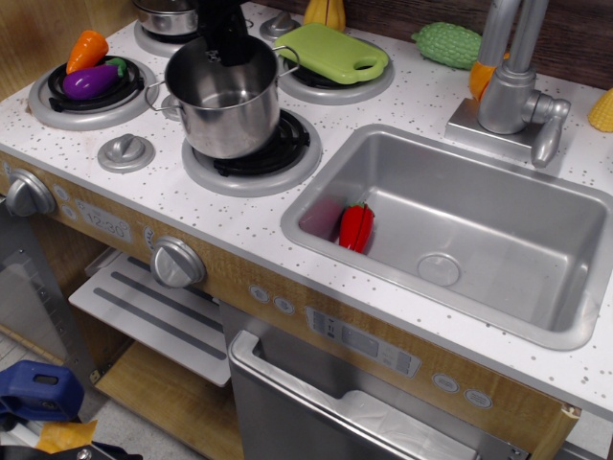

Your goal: Put pot on stove which is near stove

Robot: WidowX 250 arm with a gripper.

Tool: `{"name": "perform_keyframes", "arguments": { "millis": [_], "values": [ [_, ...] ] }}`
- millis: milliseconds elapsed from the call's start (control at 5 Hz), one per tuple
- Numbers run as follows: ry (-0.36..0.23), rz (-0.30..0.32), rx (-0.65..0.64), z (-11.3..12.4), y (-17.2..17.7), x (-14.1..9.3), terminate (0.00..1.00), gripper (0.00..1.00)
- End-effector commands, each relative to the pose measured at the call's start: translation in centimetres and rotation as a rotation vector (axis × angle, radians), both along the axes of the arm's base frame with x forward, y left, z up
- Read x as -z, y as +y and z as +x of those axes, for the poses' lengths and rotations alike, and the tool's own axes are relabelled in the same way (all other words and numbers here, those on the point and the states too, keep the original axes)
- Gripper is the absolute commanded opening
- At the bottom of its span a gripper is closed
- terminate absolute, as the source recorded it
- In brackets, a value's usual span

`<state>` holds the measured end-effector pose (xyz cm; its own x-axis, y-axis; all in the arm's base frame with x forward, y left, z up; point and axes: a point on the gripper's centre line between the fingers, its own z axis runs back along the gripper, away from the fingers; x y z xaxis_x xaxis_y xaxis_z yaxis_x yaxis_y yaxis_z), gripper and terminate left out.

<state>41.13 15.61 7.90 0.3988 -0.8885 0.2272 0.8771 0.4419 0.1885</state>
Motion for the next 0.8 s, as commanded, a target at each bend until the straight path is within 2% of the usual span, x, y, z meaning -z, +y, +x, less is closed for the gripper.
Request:
{"name": "perform_keyframes", "arguments": {
  "millis": [0,200,600],
  "values": [
    [-0.066,0.002,-0.029,0.82,0.84,-2.23,0.0,0.0],
    [-0.087,0.0,-0.044,0.62,0.59,-2.01,0.0,1.0],
    [-0.087,0.0,-0.044,0.62,0.59,-2.01,0.0,1.0]
  ]
}}
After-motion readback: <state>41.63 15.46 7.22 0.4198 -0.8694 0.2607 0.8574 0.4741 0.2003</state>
